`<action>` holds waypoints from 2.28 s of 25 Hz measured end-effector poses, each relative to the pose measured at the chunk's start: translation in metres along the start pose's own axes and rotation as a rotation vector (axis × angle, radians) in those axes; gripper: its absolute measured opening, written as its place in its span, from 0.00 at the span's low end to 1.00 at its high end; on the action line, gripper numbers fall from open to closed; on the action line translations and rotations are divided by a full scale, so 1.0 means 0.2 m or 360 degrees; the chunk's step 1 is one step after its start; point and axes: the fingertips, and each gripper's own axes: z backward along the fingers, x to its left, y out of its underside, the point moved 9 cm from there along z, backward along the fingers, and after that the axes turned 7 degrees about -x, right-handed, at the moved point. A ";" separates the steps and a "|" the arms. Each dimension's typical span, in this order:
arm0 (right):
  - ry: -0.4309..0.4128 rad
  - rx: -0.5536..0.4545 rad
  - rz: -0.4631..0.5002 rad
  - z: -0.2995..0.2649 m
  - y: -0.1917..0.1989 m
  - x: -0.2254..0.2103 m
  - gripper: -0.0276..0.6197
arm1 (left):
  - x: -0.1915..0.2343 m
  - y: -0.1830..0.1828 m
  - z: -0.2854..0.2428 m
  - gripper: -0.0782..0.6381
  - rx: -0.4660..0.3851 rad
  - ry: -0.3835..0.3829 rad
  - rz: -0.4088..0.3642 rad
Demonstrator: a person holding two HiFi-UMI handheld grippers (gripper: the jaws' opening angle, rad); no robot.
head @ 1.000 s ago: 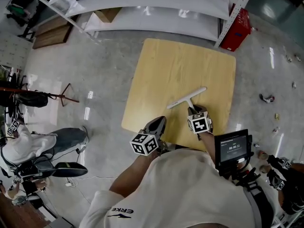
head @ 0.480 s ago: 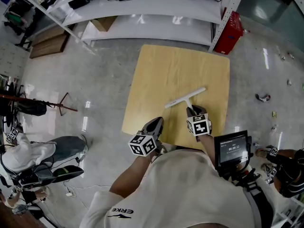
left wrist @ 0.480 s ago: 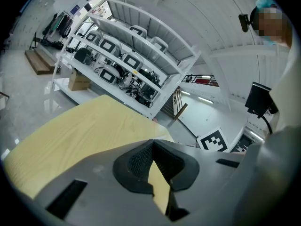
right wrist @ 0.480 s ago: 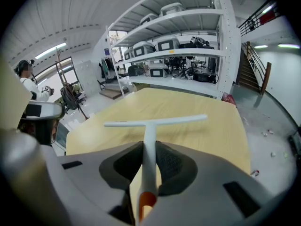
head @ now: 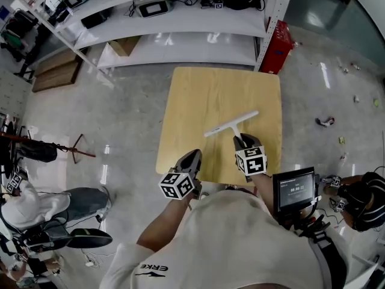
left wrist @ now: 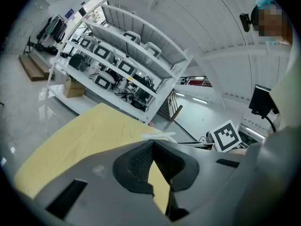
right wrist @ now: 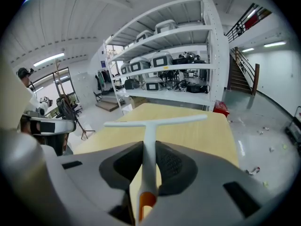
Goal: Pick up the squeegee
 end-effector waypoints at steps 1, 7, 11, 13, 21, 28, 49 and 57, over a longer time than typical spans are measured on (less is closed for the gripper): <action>0.0004 -0.0018 -0.0005 0.02 -0.01 0.01 0.17 | 0.00 -0.01 0.01 0.12 -0.0004 0.0004 -0.0006; 0.0035 -0.0115 -0.0029 0.19 -0.02 0.13 0.17 | -0.03 -0.04 0.14 0.12 -0.0047 0.0037 -0.0049; 0.0055 -0.0164 -0.0035 0.30 0.00 0.23 0.17 | -0.07 -0.06 0.25 0.12 -0.0094 0.0059 -0.0085; 0.0063 -0.0186 -0.0046 0.35 0.01 0.26 0.17 | -0.09 -0.07 0.28 0.12 -0.0115 0.0063 -0.0095; 0.0139 -0.0264 -0.0105 0.64 0.12 0.49 0.17 | -0.13 -0.05 0.55 0.12 -0.0162 0.0116 -0.0097; 0.0186 -0.0304 -0.0180 0.76 0.19 0.47 0.17 | -0.17 -0.02 0.51 0.12 -0.0169 0.0179 -0.0102; 0.0152 -0.0401 -0.0189 1.07 0.22 0.31 0.17 | -0.49 0.04 0.52 0.12 -0.0236 0.0182 -0.0142; 0.0165 -0.0412 -0.0189 1.09 0.20 0.27 0.17 | -0.52 0.03 0.48 0.12 -0.0226 0.0199 -0.0159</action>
